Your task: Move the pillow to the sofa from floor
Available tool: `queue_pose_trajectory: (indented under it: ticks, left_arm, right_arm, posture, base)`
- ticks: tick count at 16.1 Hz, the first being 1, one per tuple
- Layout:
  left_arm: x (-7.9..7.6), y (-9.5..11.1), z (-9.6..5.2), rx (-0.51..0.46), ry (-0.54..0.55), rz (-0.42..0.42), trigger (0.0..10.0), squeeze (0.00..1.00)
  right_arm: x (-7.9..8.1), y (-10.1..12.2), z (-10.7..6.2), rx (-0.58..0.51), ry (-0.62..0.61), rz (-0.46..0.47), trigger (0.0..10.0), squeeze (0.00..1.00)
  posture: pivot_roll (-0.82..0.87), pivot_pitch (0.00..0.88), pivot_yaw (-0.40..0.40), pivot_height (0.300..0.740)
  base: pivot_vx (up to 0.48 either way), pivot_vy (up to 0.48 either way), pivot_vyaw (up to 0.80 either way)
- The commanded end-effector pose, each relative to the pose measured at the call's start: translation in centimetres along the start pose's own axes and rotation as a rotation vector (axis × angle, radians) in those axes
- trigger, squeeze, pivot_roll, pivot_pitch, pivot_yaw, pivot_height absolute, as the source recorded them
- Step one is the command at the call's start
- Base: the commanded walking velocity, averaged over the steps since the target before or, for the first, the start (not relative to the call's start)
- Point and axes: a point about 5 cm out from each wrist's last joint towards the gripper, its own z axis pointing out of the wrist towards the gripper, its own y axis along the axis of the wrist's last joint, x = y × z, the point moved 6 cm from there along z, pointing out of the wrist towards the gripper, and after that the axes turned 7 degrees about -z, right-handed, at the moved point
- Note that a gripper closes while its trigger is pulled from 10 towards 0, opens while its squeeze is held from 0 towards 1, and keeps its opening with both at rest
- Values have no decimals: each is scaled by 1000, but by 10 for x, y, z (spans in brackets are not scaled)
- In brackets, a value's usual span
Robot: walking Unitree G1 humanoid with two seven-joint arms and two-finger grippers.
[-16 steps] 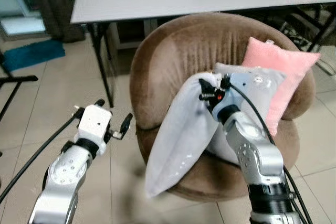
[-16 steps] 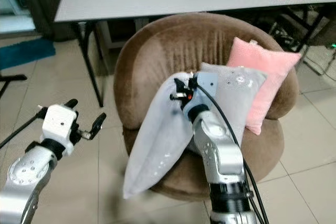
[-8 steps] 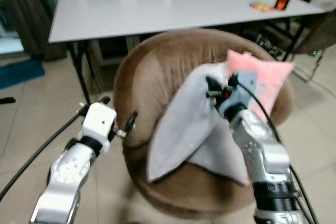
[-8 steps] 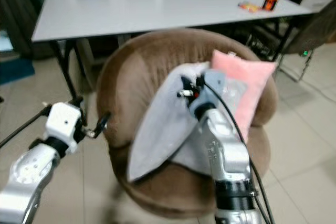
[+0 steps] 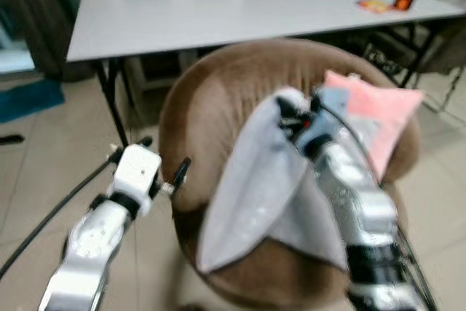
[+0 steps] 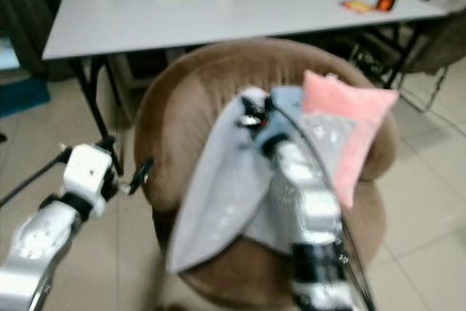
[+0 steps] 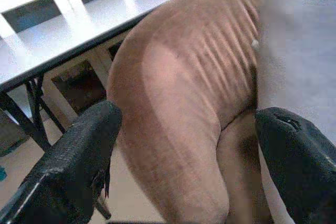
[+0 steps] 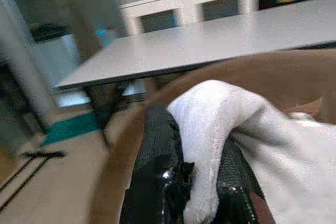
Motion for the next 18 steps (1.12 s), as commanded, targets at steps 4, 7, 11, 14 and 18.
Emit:
queue_pose_trajectory:
  ticks: [4, 7, 11, 14, 18]
  left_arm:
    - [-11, 3, -5, 11, -102, 5, 10000, 0]
    - [-18, -1, -11, 39, -155, 18, 10000, 0]
    - [-18, -2, -18, 57, -164, 22, 10000, 0]
    - [-18, -3, -27, 78, -168, 26, 10000, 0]
    - [-19, -2, -43, 95, -165, 28, 10000, 0]
  right_arm:
    - [-7, 17, 16, -61, 16, -34, 10000, 0]
    - [-14, 12, 42, -27, 29, -95, 10000, 0]
    - [-16, 20, 66, -44, 56, -101, 10000, 0]
    - [-35, 35, 77, -70, -12, -114, 10000, 0]
    - [-55, 56, 82, -83, -94, -164, 10000, 0]
  posture:
    - [-1, 0, -5, 740]
    - [11, 0, -4, 740]
    - [34, 0, -13, 740]
    - [61, 0, -19, 740]
    - [101, 0, -37, 740]
  base:
    - [0, 0, 0]
    - [0, 0, 0]
    - [0, 0, 0]
    - [0, 0, 0]
    - [0, 0, 0]
